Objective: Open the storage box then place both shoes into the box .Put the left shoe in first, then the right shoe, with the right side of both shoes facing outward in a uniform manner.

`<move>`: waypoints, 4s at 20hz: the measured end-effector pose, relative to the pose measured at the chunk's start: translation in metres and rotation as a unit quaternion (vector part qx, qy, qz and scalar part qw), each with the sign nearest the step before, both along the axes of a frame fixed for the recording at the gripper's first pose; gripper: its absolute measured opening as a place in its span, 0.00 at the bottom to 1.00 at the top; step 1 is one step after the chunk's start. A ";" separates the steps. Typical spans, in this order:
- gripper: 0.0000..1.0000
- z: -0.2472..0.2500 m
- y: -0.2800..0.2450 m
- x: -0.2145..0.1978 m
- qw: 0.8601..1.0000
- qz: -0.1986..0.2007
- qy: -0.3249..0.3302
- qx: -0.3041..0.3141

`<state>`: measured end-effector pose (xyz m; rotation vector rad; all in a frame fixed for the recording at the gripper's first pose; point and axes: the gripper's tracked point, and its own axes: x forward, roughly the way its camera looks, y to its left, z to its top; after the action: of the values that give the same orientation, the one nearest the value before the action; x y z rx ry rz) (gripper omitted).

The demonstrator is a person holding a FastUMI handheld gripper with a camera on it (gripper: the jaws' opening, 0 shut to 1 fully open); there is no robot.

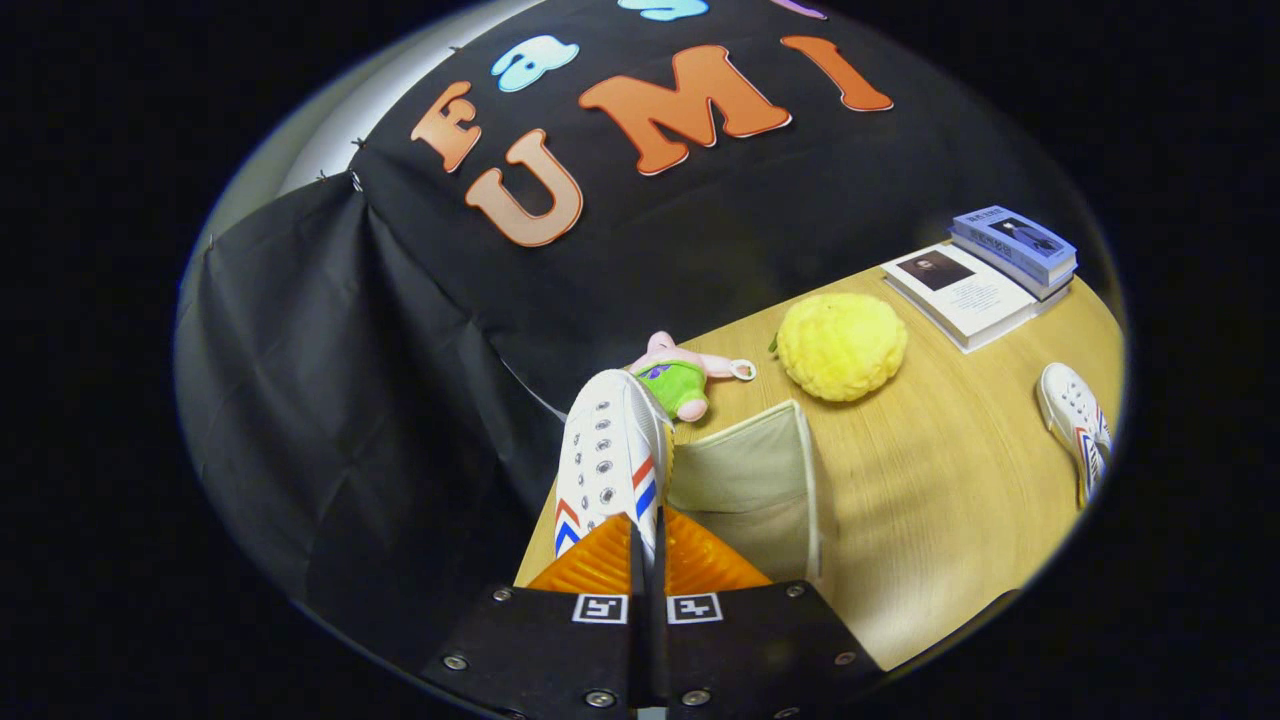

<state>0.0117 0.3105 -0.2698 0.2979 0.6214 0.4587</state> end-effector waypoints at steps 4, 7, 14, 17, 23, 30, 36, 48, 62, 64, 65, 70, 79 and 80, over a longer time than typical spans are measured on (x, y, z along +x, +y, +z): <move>0.00 -0.016 0.015 -0.012 1.000 0.005 0.008 -0.011; 0.00 -0.016 0.011 -0.024 1.000 0.001 0.009 -0.018; 0.02 -0.038 0.011 -0.037 0.998 -0.002 0.027 -0.063; 0.15 -0.036 0.016 -0.039 0.997 0.008 0.028 -0.065; 0.99 0.007 0.005 -0.030 0.996 0.024 -0.034 -0.084; 0.99 0.045 -0.065 -0.003 0.994 -0.016 -0.071 -0.086; 0.98 0.042 -0.169 0.023 0.989 -0.074 -0.066 -0.111; 0.99 -0.013 -0.403 0.052 0.964 -0.171 -0.016 -0.203; 0.91 -0.121 -0.475 0.056 0.961 -0.141 0.096 -0.217; 0.87 -0.131 -0.470 0.056 0.962 -0.128 0.108 -0.214; 0.84 -0.135 -0.468 0.057 0.962 -0.122 0.112 -0.214; 0.75 -0.151 -0.468 0.060 0.957 -0.121 0.135 -0.225; 0.35 -0.150 -0.461 0.062 0.966 -0.098 0.126 -0.204; 0.32 -0.147 -0.462 0.063 0.966 -0.104 0.126 -0.199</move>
<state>0.0748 -0.1516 -0.4170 0.0347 0.9036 0.0869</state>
